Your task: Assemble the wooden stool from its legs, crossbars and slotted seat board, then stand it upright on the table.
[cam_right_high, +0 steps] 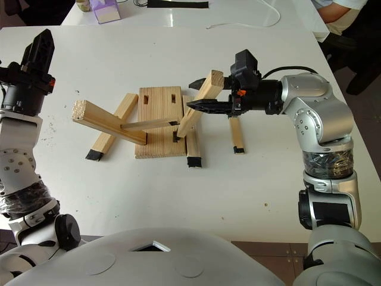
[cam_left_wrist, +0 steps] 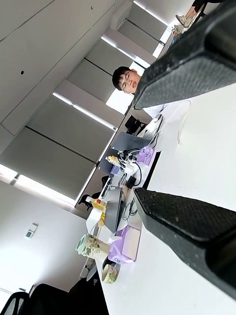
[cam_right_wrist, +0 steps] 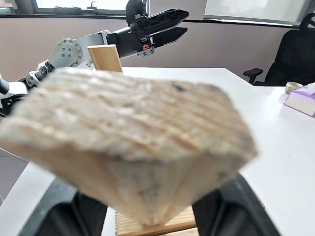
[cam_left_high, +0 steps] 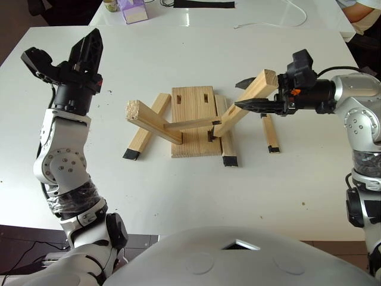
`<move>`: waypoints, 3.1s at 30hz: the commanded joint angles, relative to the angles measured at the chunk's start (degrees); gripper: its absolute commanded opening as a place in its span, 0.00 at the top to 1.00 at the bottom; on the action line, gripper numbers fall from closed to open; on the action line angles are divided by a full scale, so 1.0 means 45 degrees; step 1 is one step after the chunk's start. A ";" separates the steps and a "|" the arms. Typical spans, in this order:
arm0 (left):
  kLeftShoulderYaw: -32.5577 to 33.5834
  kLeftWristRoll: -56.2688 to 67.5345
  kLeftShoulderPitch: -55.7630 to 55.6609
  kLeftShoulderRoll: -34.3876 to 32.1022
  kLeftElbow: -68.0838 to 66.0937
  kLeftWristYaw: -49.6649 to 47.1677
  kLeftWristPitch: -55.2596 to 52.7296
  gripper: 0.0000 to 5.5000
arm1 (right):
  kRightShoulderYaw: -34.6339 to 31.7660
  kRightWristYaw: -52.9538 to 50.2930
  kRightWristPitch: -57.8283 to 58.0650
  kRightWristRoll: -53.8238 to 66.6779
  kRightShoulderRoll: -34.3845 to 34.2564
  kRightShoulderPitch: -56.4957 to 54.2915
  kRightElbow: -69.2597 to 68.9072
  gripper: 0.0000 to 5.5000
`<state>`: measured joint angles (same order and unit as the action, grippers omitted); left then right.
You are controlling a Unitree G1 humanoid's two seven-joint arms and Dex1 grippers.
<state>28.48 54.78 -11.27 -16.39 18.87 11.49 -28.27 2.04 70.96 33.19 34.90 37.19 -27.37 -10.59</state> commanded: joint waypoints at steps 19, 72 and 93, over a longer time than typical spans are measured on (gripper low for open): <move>-0.1661 -0.0920 0.2017 0.0896 0.1362 -0.0136 0.0613 0.46 | 0.2069 0.2156 -0.1491 -0.1507 0.0234 -0.2368 0.2511 0.64; -0.3763 0.4451 -0.0754 -0.1346 0.8164 -0.5448 0.0102 0.46 | 0.3694 -0.0187 0.0615 -0.2293 0.0319 -0.2022 0.0476 0.64; -0.9678 -0.4079 0.3190 -0.1627 0.6867 -0.5574 -0.1626 0.78 | 0.3794 -0.0592 0.1642 -0.2020 0.0203 -0.2055 -0.0837 0.64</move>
<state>-12.55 40.96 3.03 -23.65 51.41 -14.63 -35.14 16.22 67.51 38.22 26.10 38.52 -37.15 -14.72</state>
